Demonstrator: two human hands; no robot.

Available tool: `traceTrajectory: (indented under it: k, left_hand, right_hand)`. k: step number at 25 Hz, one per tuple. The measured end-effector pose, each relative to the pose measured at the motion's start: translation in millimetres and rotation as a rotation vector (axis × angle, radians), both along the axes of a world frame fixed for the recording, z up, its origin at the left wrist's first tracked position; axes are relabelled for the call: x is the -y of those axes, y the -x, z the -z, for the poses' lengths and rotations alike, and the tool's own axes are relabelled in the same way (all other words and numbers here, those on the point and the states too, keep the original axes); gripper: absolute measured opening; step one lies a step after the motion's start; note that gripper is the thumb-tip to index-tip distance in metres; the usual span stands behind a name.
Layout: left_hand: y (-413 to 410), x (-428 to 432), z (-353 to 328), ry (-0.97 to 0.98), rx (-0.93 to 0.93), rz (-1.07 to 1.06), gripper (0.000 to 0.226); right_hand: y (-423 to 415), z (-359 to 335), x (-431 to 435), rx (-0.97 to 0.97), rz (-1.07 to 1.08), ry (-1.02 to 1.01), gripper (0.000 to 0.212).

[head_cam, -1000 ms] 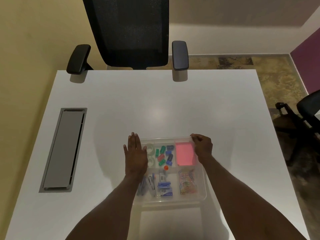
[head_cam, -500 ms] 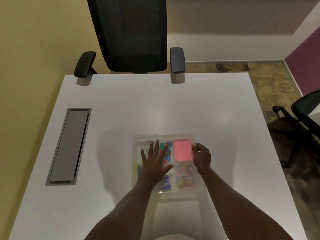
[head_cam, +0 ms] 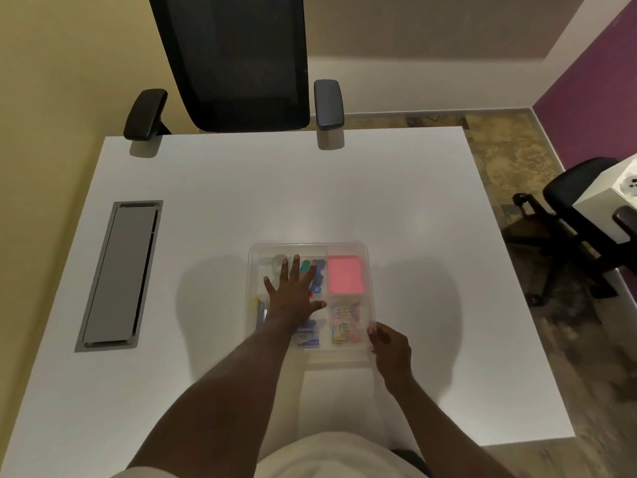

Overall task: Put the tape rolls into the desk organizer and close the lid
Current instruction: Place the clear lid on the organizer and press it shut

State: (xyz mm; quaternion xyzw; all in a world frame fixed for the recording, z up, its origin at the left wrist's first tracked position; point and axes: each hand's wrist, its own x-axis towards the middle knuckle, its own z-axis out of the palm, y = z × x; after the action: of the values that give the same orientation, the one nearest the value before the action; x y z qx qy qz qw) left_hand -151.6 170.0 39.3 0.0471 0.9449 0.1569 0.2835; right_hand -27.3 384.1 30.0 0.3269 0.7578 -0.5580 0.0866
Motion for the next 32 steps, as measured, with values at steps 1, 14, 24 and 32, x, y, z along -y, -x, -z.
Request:
traceTrajectory:
  k: [1,14,24,32]
  left_hand:
    - [1,1,-1,0.003,0.003,0.007,0.1]
    - [-3,-1,7,-0.014,-0.018,-0.027,0.099]
    - [-12,-8,17,-0.023,-0.073,-0.13,0.098]
    - [-55,16,25,-0.039,-0.302,-0.129,0.066]
  right_hand:
    - [-5,1,2,0.009,0.022,0.028,0.015]
    - [-21,18,-2,0.092,0.15,0.235,0.029]
    - [0,10,67,-0.219,-0.763,-0.809,0.074]
    - [2,8,84,-0.115,-0.883,-0.94,0.076]
